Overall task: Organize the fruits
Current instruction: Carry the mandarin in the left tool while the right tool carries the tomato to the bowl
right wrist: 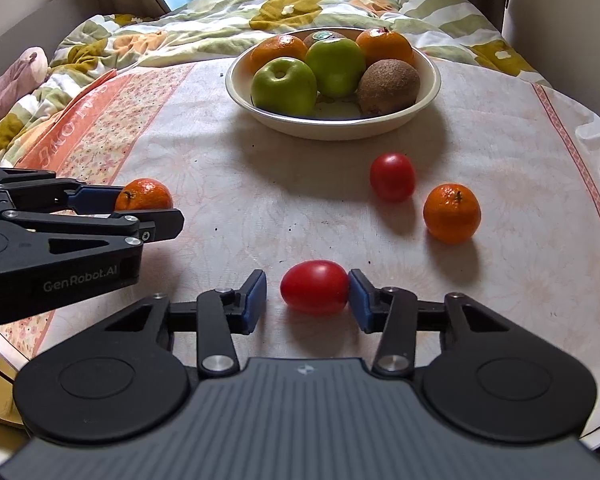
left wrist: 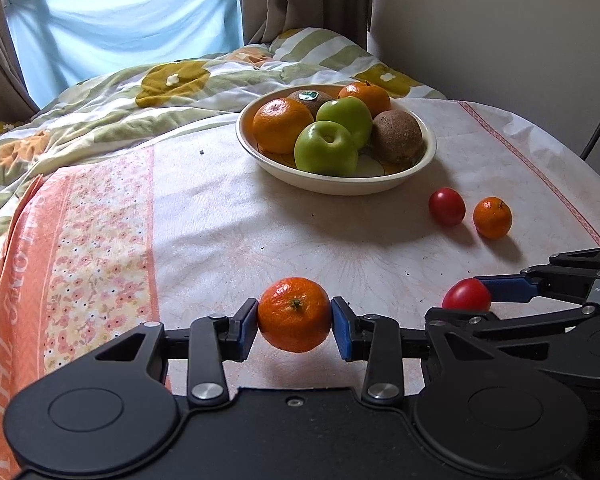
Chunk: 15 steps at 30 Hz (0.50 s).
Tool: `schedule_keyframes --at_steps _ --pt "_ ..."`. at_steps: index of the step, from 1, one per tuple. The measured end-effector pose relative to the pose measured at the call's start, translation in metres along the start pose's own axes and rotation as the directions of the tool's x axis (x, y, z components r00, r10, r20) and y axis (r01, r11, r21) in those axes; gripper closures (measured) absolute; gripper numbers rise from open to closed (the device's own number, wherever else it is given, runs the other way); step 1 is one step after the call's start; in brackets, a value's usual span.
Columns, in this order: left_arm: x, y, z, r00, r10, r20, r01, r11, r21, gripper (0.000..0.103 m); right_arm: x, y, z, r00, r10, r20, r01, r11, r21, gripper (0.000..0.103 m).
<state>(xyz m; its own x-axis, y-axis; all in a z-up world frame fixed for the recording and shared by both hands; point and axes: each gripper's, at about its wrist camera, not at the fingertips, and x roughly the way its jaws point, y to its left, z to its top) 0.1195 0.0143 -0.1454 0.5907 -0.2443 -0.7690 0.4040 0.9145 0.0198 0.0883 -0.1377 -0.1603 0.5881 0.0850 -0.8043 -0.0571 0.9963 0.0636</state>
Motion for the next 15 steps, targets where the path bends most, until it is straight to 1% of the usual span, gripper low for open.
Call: schedule_keyframes --at_steps 7,12,15 --pt "-0.014 0.002 0.000 1.000 0.015 0.015 -0.014 1.000 -0.023 0.060 -0.005 -0.004 0.003 1.000 0.013 -0.001 -0.013 1.000 0.025 0.052" --pt "-0.028 0.000 0.003 0.999 0.021 0.034 -0.020 0.999 -0.033 0.060 -0.020 -0.004 0.010 0.999 0.022 0.025 -0.022 1.000 0.021 0.052" --pt "-0.040 -0.002 0.009 0.999 0.025 0.047 -0.023 0.999 -0.040 0.060 -0.033 -0.009 0.018 0.999 0.039 0.035 -0.040 0.998 0.040 0.052"
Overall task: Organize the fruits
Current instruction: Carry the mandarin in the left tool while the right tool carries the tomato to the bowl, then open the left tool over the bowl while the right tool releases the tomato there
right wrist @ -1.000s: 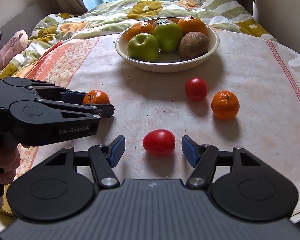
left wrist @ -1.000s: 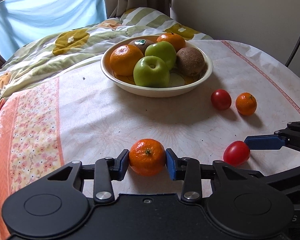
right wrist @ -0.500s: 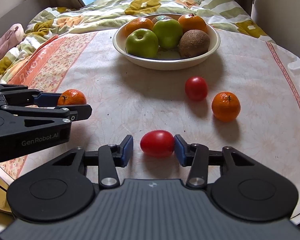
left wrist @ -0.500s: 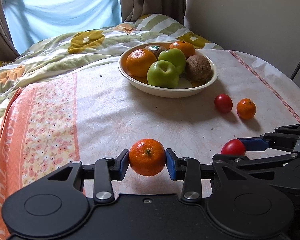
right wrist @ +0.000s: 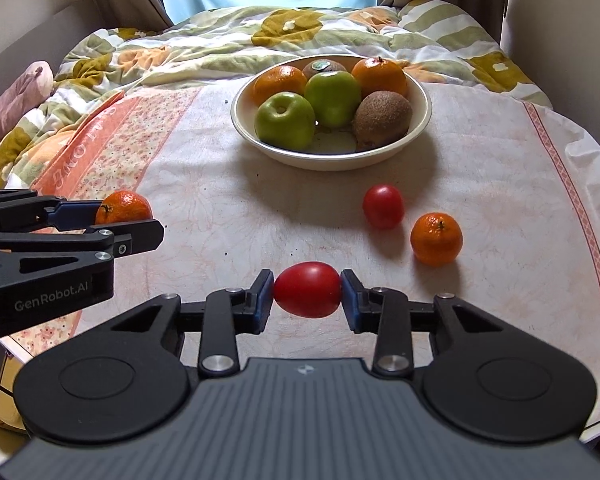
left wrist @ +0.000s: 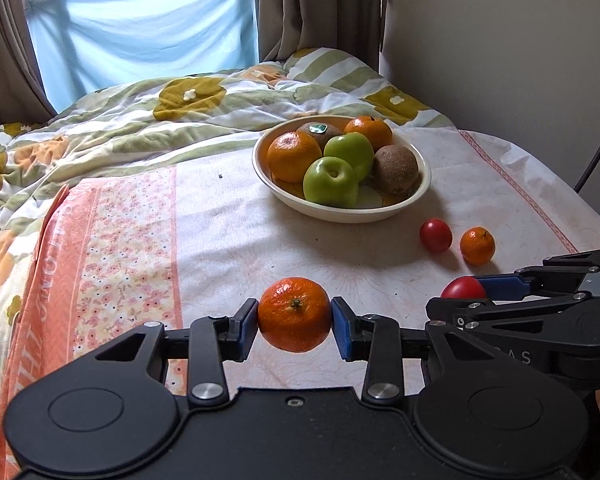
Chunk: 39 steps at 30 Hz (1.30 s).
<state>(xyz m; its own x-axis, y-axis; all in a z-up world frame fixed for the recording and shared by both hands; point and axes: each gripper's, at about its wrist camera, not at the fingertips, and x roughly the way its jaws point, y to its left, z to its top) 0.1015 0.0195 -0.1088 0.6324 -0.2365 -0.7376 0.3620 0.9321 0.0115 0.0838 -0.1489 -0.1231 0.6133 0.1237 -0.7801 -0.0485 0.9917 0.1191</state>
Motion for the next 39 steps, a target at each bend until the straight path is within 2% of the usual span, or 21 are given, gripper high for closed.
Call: schedule_keyframes --at_steps 8,15,20,25,31,37,39 --pt "-0.028 -0.009 0.030 0.998 0.004 0.062 -0.003 1.000 -0.019 0.060 -0.038 -0.014 0.039 0.997 0.019 0.069 -0.018 1.000 -0.010 0.052" --pt "-0.023 -0.027 0.070 0.995 0.017 0.099 -0.017 1.000 -0.005 0.060 -0.047 -0.041 0.083 0.992 0.034 0.122 -0.031 0.999 -0.031 0.052" --pt "-0.004 -0.042 0.098 0.995 0.025 0.099 -0.024 1.000 -0.012 0.060 -0.034 -0.064 0.115 0.991 0.055 0.125 -0.050 0.998 -0.042 0.052" --pt "0.031 -0.059 0.116 0.997 0.029 0.068 -0.029 1.000 0.004 0.060 -0.006 -0.086 0.144 0.992 0.074 0.104 -0.068 0.996 -0.061 0.052" --pt "0.074 -0.078 0.126 0.999 0.038 0.016 -0.039 0.999 0.022 0.060 0.027 -0.103 0.167 0.993 0.104 0.061 -0.099 0.991 -0.087 0.052" --pt "0.110 -0.084 0.124 0.996 0.066 -0.054 -0.064 0.997 0.041 0.060 0.058 -0.113 0.175 0.991 0.135 0.012 -0.133 0.987 -0.094 0.052" --pt "0.113 -0.086 0.123 0.996 0.079 -0.052 -0.076 0.995 0.057 0.060 0.067 -0.116 0.176 0.989 0.146 -0.005 -0.146 0.985 -0.092 0.052"
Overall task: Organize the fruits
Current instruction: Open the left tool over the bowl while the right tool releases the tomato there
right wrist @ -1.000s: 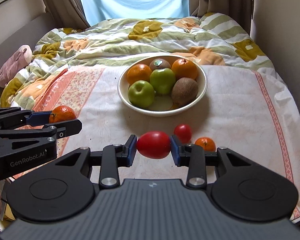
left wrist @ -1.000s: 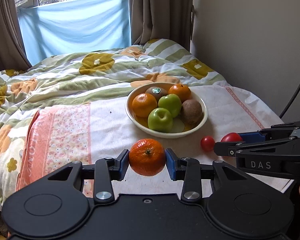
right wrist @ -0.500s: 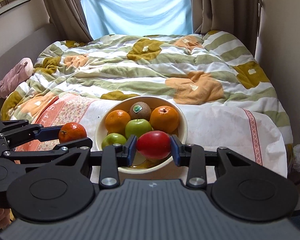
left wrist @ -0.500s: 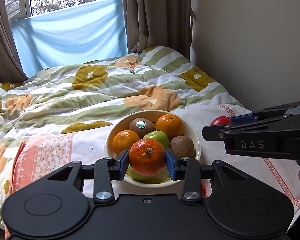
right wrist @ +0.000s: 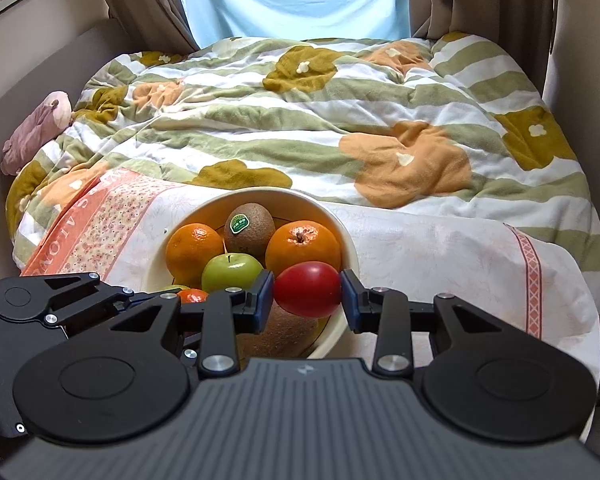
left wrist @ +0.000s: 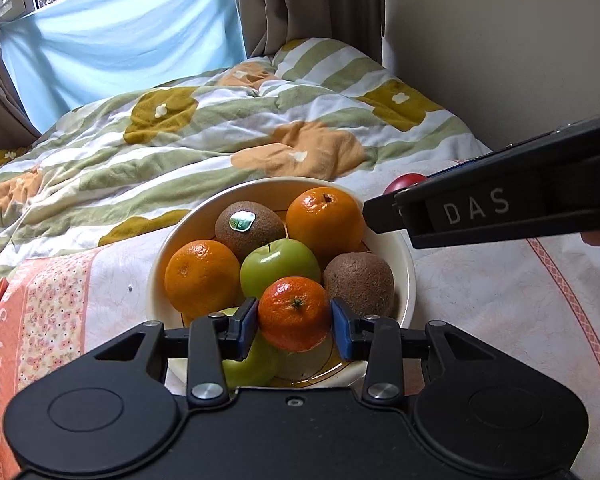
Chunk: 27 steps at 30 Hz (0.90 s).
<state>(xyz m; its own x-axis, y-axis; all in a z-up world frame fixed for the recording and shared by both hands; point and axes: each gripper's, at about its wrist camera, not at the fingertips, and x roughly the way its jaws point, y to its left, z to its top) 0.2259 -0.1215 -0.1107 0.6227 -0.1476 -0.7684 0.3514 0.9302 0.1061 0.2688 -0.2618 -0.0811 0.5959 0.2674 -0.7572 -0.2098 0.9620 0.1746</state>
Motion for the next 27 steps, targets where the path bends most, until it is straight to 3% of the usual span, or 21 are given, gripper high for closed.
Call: schedule_keyframes --at_steps 11,12,14,15,20,27 --pt "0.006 -0.013 0.002 0.999 0.025 -0.020 -0.023 0.997 0.067 0.058 0.011 -0.005 0.001 1.000 0.019 -0.018 -0.019 1.000 0.005 0.052" --pt "0.006 -0.014 0.002 0.999 0.025 -0.021 -0.023 0.997 0.070 0.053 0.011 -0.005 0.001 1.000 0.020 -0.018 -0.020 1.000 0.008 0.052" --pt "0.002 -0.015 0.001 1.000 0.023 -0.004 -0.023 0.997 0.075 0.017 0.011 -0.005 0.001 1.000 0.019 -0.016 -0.019 1.000 0.010 0.052" --pt "-0.002 -0.016 0.001 0.999 0.030 0.017 -0.031 0.996 0.078 0.012 0.010 -0.004 0.001 1.000 0.017 -0.014 -0.017 1.000 0.009 0.052" --pt "-0.013 -0.015 0.000 1.000 0.024 0.020 -0.025 0.997 0.071 0.010 0.002 -0.006 0.000 1.000 0.009 -0.003 -0.009 1.000 0.004 0.052" --pt "-0.042 0.009 0.003 0.998 0.023 0.053 -0.021 0.999 -0.036 0.007 -0.013 -0.005 0.008 1.000 0.013 0.019 -0.012 0.999 -0.041 0.052"
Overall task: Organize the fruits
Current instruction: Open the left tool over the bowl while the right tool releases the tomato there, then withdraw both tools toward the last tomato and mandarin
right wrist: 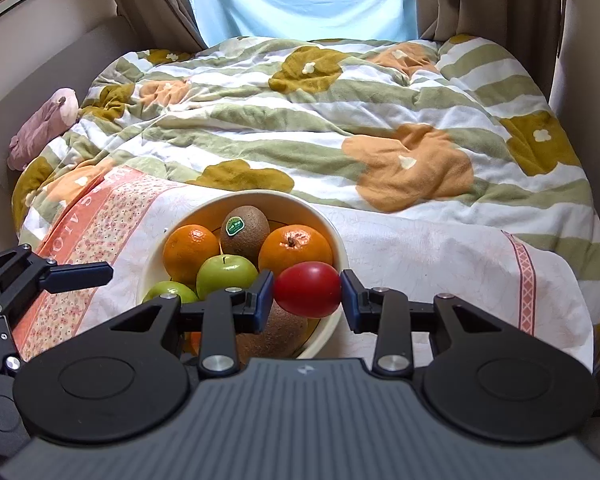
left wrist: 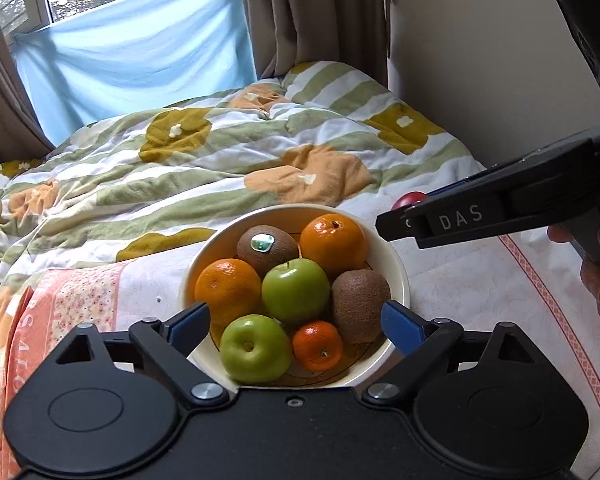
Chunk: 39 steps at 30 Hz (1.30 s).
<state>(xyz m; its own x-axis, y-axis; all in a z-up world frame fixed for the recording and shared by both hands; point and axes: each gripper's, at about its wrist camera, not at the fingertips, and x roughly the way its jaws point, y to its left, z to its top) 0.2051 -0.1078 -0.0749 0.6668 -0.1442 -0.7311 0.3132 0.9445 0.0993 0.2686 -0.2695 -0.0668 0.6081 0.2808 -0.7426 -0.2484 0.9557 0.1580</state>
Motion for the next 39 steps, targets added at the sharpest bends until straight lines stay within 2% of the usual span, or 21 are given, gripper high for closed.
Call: schedule_keyframes --at_steps 6,12,22,28,30,31,32,35,39 --pt "-0.013 0.019 0.010 0.999 0.041 0.033 -0.039 0.998 -0.058 0.007 0.006 0.008 0.023 1.000 0.017 0.021 -0.016 0.999 -0.050 0.052" --pt "-0.012 0.031 0.016 0.996 0.074 0.045 -0.069 0.993 -0.098 0.007 0.033 0.013 0.044 0.999 0.046 0.009 -0.045 0.995 -0.087 0.052" --pt "0.004 0.041 0.013 0.996 0.084 -0.009 -0.085 0.986 -0.144 0.007 0.093 0.015 0.055 0.995 0.097 -0.035 -0.100 0.988 -0.121 0.052" --pt "0.012 0.046 0.010 0.995 0.091 -0.036 -0.096 0.982 -0.161 0.007 0.110 0.010 0.050 0.994 0.101 -0.043 -0.105 0.990 -0.093 0.050" --pt "0.013 0.047 0.010 0.995 0.092 -0.042 -0.098 0.981 -0.166 0.007 0.112 0.008 0.050 0.992 0.120 -0.047 -0.124 0.989 -0.080 0.027" --pt "0.014 0.048 0.009 0.995 0.092 -0.044 -0.099 0.981 -0.168 0.007 0.111 0.007 0.049 0.991 0.129 -0.043 -0.132 0.989 -0.074 0.006" --pt "0.014 0.048 0.008 0.995 0.093 -0.047 -0.100 0.981 -0.169 0.007 0.110 0.006 0.049 0.990 0.140 -0.035 -0.142 0.988 -0.066 0.000" --pt "0.013 0.048 0.007 0.994 0.098 -0.051 -0.106 0.980 -0.170 0.007 0.104 0.003 0.048 0.986 0.167 -0.020 -0.168 0.985 -0.040 0.000" --pt "0.008 0.051 0.006 0.995 0.093 -0.048 -0.100 0.978 -0.184 0.007 0.093 0.003 0.049 0.989 0.148 -0.002 -0.148 0.988 -0.043 0.000"
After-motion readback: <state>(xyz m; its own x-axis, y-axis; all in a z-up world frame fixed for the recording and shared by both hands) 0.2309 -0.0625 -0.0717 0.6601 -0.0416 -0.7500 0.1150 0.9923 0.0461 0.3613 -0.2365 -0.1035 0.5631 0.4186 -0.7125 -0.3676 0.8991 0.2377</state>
